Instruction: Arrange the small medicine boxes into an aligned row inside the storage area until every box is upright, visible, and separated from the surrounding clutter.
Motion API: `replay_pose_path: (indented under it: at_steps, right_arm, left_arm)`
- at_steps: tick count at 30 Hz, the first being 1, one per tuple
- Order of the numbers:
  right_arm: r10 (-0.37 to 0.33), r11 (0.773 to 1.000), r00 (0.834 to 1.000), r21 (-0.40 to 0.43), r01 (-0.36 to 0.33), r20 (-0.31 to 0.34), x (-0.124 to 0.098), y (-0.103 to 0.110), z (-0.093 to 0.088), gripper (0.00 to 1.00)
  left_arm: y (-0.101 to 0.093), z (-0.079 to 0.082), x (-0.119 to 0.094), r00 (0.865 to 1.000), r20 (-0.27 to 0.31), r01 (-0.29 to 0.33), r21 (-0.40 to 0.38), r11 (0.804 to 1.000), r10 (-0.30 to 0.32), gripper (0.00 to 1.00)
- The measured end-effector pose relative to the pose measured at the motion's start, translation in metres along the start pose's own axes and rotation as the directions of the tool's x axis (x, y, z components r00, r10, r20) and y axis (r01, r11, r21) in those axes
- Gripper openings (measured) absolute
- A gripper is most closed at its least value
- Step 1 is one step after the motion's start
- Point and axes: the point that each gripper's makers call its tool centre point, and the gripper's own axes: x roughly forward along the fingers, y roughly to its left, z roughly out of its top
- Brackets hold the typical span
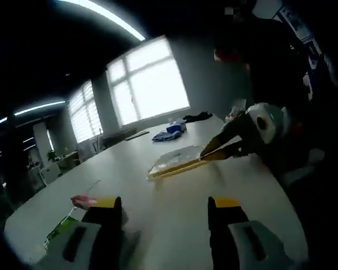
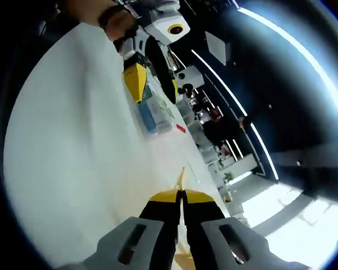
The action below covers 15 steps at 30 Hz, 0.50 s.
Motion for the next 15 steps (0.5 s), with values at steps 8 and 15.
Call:
replay_pose_path:
  at_steps: [8, 15]
  right_arm:
    - [0.005, 1.000, 1.000, -0.001, -0.005, 0.001, -0.002, 0.001, -0.001, 0.00]
    - [0.007, 1.000, 1.000, -0.002, -0.007, 0.009, -0.005, 0.001, -0.004, 0.00]
  left_arm:
    - [0.006, -0.005, 0.062, 0.991, -0.131, 0.004, 0.324, 0.946, 0.040, 0.54]
    - [-0.007, 0.000, 0.097, 0.986, -0.159, 0.053, 0.561, 0.826, 0.044, 0.46]
